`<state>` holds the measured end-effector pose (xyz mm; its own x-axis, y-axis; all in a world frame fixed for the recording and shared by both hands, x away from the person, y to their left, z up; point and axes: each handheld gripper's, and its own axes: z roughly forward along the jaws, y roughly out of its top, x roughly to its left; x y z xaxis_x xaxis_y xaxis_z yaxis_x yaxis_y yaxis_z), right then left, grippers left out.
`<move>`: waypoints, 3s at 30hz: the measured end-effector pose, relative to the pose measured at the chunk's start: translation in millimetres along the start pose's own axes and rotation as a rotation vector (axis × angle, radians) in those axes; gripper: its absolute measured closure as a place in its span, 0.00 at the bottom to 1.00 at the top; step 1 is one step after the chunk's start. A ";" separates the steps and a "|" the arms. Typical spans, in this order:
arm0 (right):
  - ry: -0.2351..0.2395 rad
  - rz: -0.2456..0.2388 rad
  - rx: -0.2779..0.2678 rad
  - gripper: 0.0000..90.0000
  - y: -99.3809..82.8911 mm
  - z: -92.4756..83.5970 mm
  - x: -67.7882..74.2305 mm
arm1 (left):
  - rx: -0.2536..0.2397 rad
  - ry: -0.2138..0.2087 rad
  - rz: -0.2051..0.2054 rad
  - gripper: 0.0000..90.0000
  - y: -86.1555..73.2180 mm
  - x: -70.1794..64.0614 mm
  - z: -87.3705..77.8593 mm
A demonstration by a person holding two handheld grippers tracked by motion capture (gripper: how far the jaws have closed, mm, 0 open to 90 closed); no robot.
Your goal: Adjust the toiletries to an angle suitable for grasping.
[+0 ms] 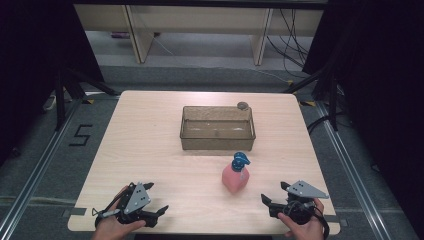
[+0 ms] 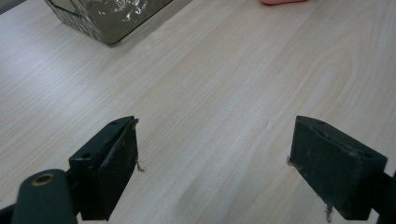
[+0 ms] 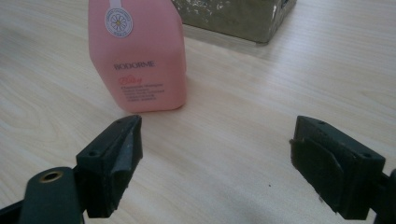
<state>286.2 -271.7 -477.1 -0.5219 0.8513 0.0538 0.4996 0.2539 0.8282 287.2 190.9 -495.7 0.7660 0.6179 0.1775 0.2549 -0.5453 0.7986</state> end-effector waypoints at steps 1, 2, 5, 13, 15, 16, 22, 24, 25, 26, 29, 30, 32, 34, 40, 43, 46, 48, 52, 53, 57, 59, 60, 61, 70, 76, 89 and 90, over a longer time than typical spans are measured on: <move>0.003 0.002 0.001 0.20 0.0 0.0 0.2 | 0.000 -0.001 -0.001 0.17 0.0 -0.1 0.1; 0.008 0.000 -0.002 0.20 -0.1 0.5 0.2 | 0.001 -0.001 -0.001 0.17 0.1 -0.2 0.2; 0.008 0.002 -0.004 0.19 0.7 -0.1 0.9 | 0.016 0.004 0.015 0.17 0.2 0.7 -0.5; 0.030 0.011 -0.012 0.20 4.2 1.8 6.3 | 0.015 0.003 0.017 0.16 0.2 0.8 0.0; 0.026 -0.020 -0.026 0.20 5.3 3.0 5.3 | 0.009 0.008 0.013 0.17 -0.1 0.2 0.7; 0.036 -0.013 -0.030 0.20 6.0 3.2 6.5 | 0.014 0.001 0.018 0.17 0.1 0.8 0.2; 0.040 -0.028 -0.058 0.21 10.6 5.2 9.2 | 0.018 0.001 0.014 0.17 0.0 0.8 0.5; 0.047 -0.022 -0.049 0.21 12.3 4.9 10.5 | 0.016 0.005 0.013 0.17 -0.1 1.5 0.5; 0.050 -0.023 -0.062 0.21 13.2 6.0 9.8 | 0.015 0.010 0.017 0.17 -0.3 1.7 0.8; 0.052 -0.017 -0.055 0.21 14.3 6.0 10.3 | 0.014 0.013 0.017 0.17 -0.4 1.4 0.8; 0.063 -0.036 -0.080 0.21 19.1 7.6 8.7 | 0.014 0.011 0.014 0.16 -0.3 1.2 1.1; 0.067 -0.034 -0.092 0.22 21.1 8.5 9.7 | 0.015 0.012 0.014 0.17 -0.5 1.3 1.3; 0.067 -0.038 -0.089 0.22 23.9 8.3 10.8 | 0.026 0.000 0.014 0.17 -0.4 1.6 1.0; 0.081 -0.034 -0.107 0.22 26.9 10.3 12.2 | 0.011 -0.007 -0.003 0.16 -0.6 -0.1 1.9; 0.095 -0.048 -0.118 0.23 34.2 14.7 14.6 | 0.021 -0.003 0.008 0.17 -0.4 0.9 1.1; 0.104 -0.053 -0.122 0.24 37.3 17.4 16.6 | 0.019 0.001 0.011 0.17 -0.4 1.2 1.0; 0.109 -0.068 -0.126 0.25 40.3 21.8 18.7 | 0.015 -0.004 0.004 0.17 -0.5 0.9 1.3; 0.117 -0.055 -0.122 0.25 42.0 23.7 21.4 | 0.021 -0.005 0.011 0.17 -0.5 1.2 1.0; 0.129 -0.076 -0.126 0.26 45.6 28.2 23.1 | 0.019 -0.002 0.008 0.17 -0.5 1.2 1.0; 0.137 -0.051 -0.122 0.27 45.8 28.5 25.5 | 0.026 0.001 0.014 0.17 -0.5 1.8 0.7; 0.138 -0.090 -0.123 0.27 47.8 31.6 24.2 | 0.022 -0.004 0.012 0.17 -0.6 0.8 1.2; 0.141 -0.086 -0.123 0.27 47.7 33.0 24.4 | 0.014 -0.005 0.005 0.17 -0.7 0.0 1.7; 0.142 -0.086 -0.123 0.27 48.0 33.3 24.5 | 0.020 -0.008 0.009 0.16 -0.4 0.7 1.2; 0.136 -0.062 -0.117 0.27 47.9 33.0 26.7 | 0.019 -0.007 0.009 0.17 -0.4 0.8 1.1; 0.146 -0.096 -0.128 0.27 52.9 37.0 28.2 | 0.026 0.001 0.016 0.17 -0.4 1.4 0.7; 0.155 -0.106 -0.126 0.27 56.1 39.9 30.6 | 0.020 0.001 0.012 0.17 -0.8 0.2 1.4; 0.167 -0.123 -0.143 0.27 63.4 48.2 33.5 | 0.019 -0.008 0.010 0.17 -0.4 0.7 1.1; 0.166 -0.100 -0.151 0.27 63.2 49.3 35.5 | 0.018 -0.007 0.011 0.17 -0.4 0.6 0.9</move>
<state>333.3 -202.9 -450.4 -0.6765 0.7349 0.0476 0.3366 0.2512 0.9075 288.1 191.0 -496.5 0.7726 0.6082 0.1822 0.2570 -0.5620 0.7862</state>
